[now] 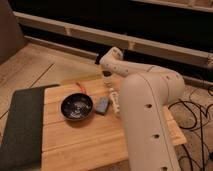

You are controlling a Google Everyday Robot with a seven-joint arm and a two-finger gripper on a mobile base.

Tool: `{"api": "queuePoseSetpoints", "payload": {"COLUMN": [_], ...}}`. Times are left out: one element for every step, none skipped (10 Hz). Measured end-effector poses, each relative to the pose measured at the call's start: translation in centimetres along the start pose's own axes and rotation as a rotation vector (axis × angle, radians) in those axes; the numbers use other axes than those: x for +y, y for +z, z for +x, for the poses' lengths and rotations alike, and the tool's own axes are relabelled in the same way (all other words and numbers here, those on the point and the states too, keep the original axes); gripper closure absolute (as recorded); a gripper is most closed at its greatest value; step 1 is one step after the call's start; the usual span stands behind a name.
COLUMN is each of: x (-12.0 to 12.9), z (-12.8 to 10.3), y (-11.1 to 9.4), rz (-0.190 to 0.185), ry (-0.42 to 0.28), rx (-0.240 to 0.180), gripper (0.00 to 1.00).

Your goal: Place the eraser in the ceramic cup

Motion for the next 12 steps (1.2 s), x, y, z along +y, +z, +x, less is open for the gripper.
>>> {"api": "queuePoseSetpoints", "payload": {"x": [0.0,-0.1,0.0,0.0,0.1,0.2,0.3,0.4,0.6,0.7,1.0,1.0], "z": [0.2,0.3,0.3,0.3,0.3,0.3,0.3,0.3,0.2,0.3,0.3,0.3], "y": [0.1,0.2,0.4,0.5,0.7,0.8,0.8,0.9,0.9,0.9,0.9,0.9], "rz": [0.002,0.003,0.002,0.001,-0.002,-0.004,-0.008,-0.01,-0.013,-0.015,-0.02,-0.021], "ry": [0.001,0.004,0.0,-0.002,-0.006,-0.007,-0.007,-0.009,-0.011,-0.012,-0.013,-0.013], "rx": [0.006,0.01,0.014,0.016,0.018,0.019,0.018,0.018,0.018,0.02,0.021,0.021], "gripper": [0.51,0.42,0.39,0.38,0.38,0.38,0.38,0.38,0.38,0.38,0.38,0.38]}}
